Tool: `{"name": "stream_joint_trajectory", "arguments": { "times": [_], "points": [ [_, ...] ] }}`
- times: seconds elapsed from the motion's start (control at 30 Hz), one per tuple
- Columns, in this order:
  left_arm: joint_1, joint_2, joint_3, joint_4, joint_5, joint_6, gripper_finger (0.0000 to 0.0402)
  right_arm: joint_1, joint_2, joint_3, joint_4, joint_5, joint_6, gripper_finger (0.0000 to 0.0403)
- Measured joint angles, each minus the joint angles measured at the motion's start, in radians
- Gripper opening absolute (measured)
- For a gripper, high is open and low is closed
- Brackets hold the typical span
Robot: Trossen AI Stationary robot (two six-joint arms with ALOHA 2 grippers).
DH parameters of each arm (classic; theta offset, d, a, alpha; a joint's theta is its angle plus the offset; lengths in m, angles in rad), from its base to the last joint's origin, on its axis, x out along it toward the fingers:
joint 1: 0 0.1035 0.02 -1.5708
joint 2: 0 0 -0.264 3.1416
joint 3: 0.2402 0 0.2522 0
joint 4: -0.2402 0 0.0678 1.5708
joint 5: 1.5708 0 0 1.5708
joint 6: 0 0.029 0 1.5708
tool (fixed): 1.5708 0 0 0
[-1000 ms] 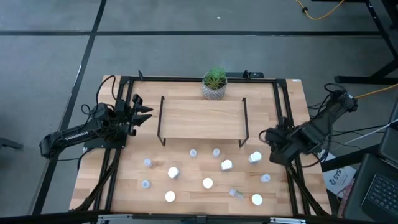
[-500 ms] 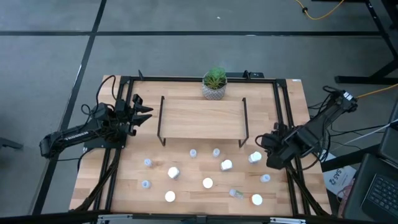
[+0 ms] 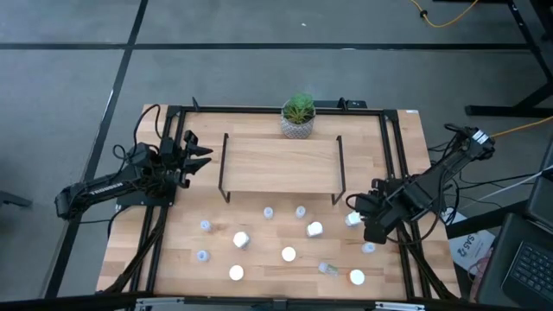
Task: Pick and place medicine bottles onto shelf by color
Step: Put the top left white medicine bottle on the shelf
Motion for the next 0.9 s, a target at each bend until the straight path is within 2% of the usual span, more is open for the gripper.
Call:
{"name": "stream_joint_trajectory", "arguments": {
  "times": [0.17,0.3,0.47,0.9],
  "points": [
    [0.000,0.000,0.000,0.000,0.000,0.020,0.0124,-0.022,0.046,0.000,0.005,-0.064,-0.069,0.0212],
    [0.000,0.000,0.000,0.000,0.000,0.048,0.0124,-0.030,0.092,0.000,0.011,-0.075,-0.146,0.0212],
    [0.000,0.000,0.000,0.000,0.000,0.048,0.0124,-0.045,0.127,0.000,0.009,-0.074,-0.155,0.0212],
    [0.000,0.000,0.000,0.001,0.000,0.049,0.0124,-0.092,0.113,0.000,-0.029,-0.067,-0.175,0.0212]
  ]
}}
